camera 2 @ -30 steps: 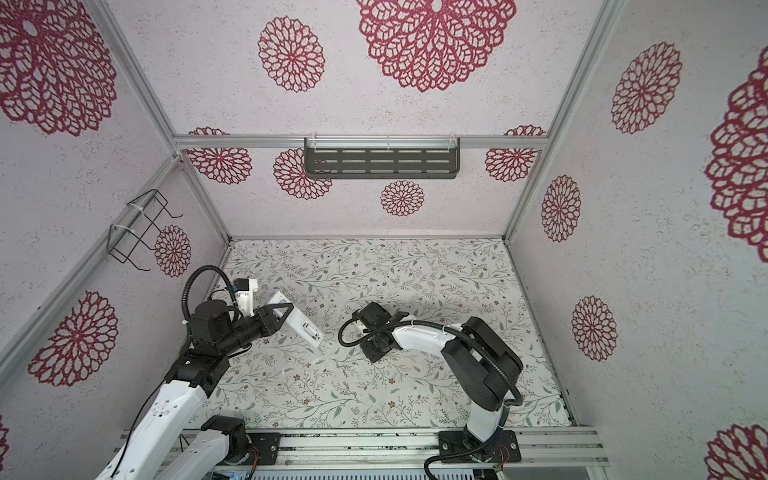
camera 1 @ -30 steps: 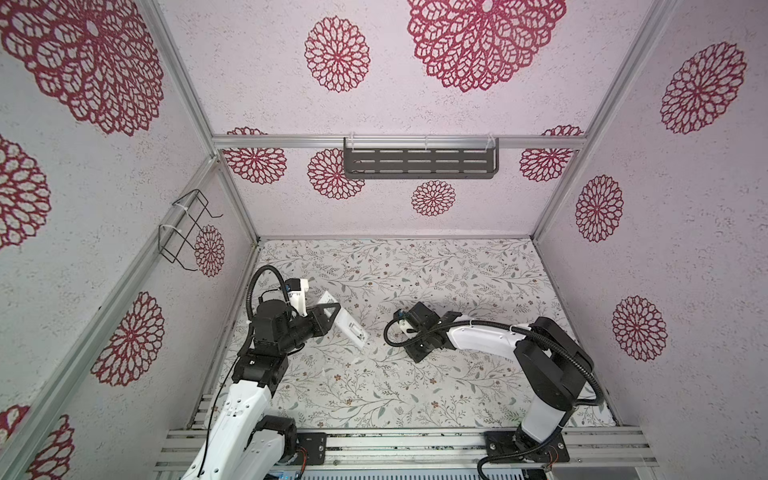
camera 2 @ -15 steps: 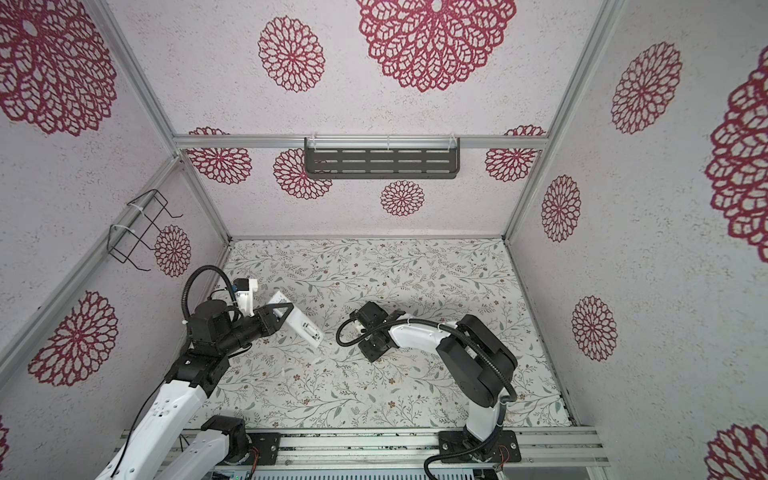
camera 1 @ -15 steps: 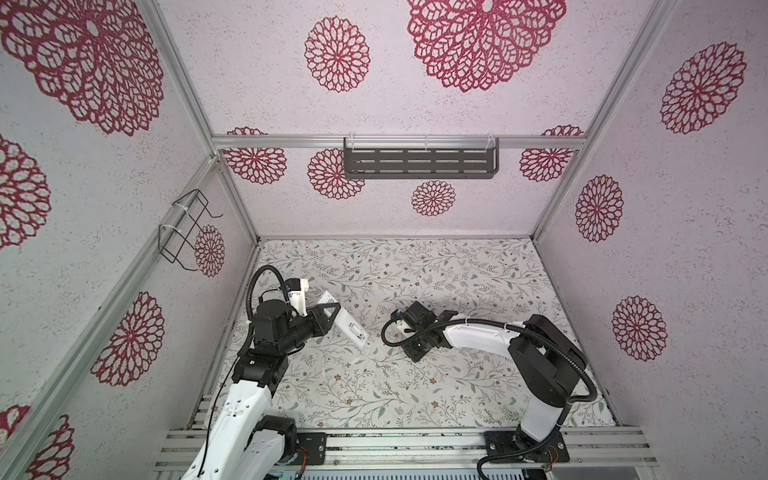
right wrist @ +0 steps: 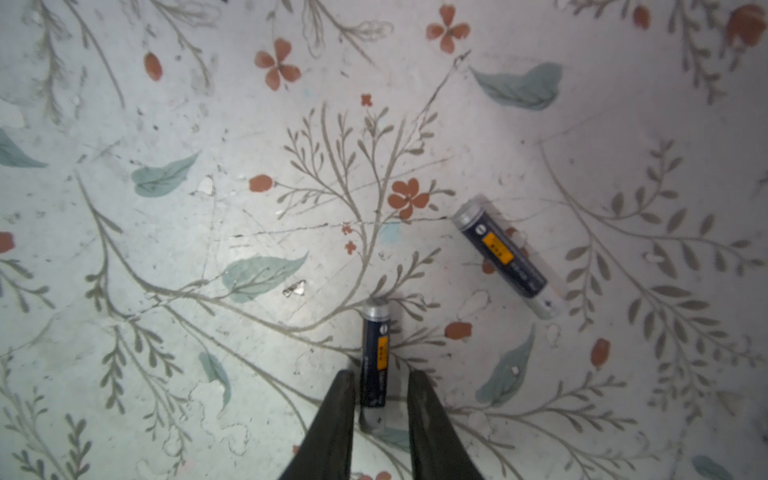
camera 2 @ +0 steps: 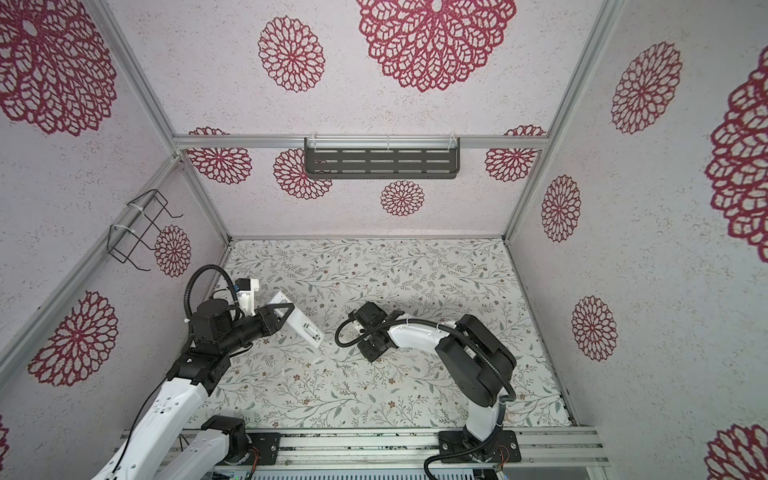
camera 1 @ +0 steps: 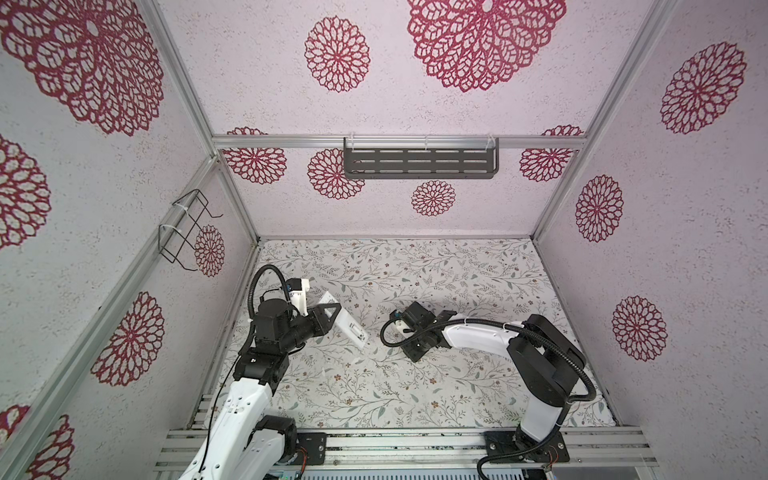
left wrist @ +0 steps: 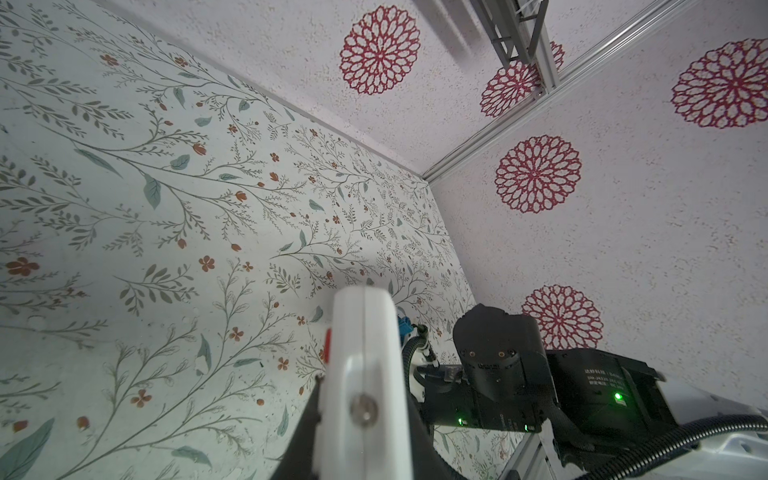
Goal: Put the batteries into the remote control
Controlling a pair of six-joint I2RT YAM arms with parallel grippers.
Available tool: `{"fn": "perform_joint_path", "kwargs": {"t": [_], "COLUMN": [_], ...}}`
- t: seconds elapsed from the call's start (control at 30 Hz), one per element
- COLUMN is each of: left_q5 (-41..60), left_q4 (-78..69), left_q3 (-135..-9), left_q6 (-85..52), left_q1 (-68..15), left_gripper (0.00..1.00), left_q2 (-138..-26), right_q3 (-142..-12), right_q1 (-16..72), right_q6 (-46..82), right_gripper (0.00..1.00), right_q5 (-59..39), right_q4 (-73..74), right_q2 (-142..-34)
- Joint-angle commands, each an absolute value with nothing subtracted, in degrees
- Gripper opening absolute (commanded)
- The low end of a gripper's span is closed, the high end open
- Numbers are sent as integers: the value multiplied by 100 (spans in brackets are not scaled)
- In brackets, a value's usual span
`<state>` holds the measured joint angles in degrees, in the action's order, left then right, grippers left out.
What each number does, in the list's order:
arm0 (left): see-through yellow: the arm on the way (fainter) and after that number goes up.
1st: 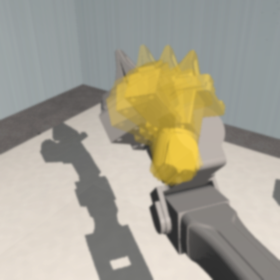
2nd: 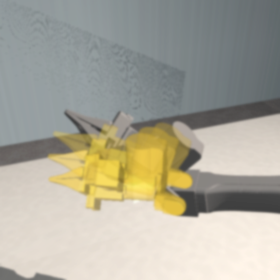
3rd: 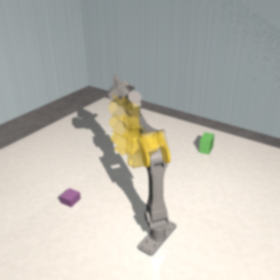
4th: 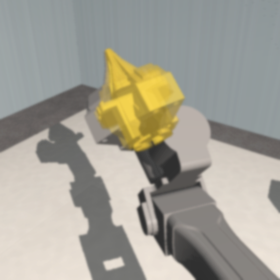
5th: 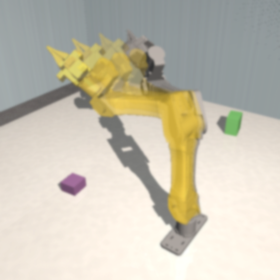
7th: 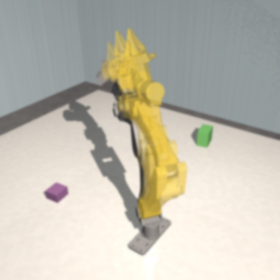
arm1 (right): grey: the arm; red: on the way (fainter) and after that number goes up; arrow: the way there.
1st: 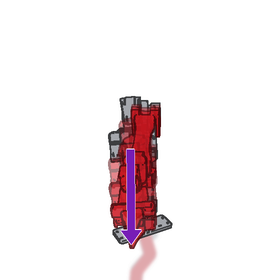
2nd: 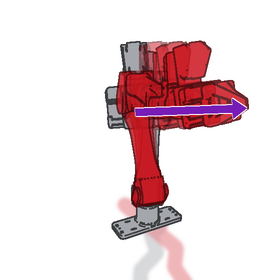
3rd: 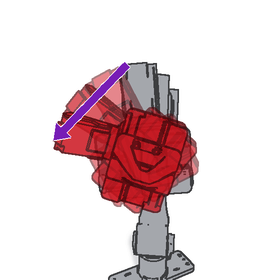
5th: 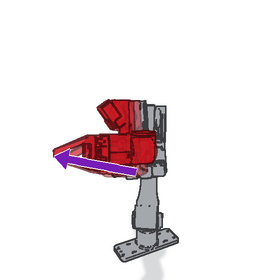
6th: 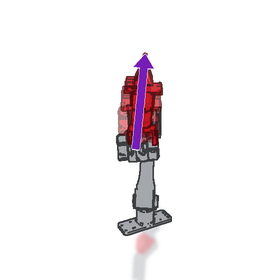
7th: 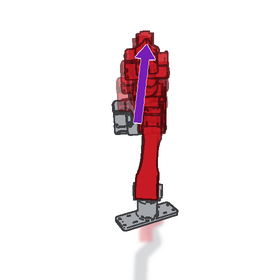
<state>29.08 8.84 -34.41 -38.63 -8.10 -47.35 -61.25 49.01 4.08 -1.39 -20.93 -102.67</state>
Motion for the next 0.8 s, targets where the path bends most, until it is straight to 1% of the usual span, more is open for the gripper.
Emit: {"fn": "perform_joint_path", "kwargs": {"t": [0.0,0.2,0.77], "left_q5": [2983,2979,3049], "left_q4": [685,703,508], "left_q3": [-3524,-3516,-3419], "left_q6": [-3815,-3818,-3930], "left_q1": [-800,-800,-801], "left_gripper": [10,10,10], "left_q2": [-4737,-4711,-4799], "right_q3": [-6012,-5907,-5714], "right_q1": [4939,4943,4947], "right_q6": [377,379,408], "right_gripper": [27,26,17], "right_q5": [-13,-48,-84], "right_q4": [-2268,-2239,-1943], "right_q2": [-10133,-10063,-9804]}}
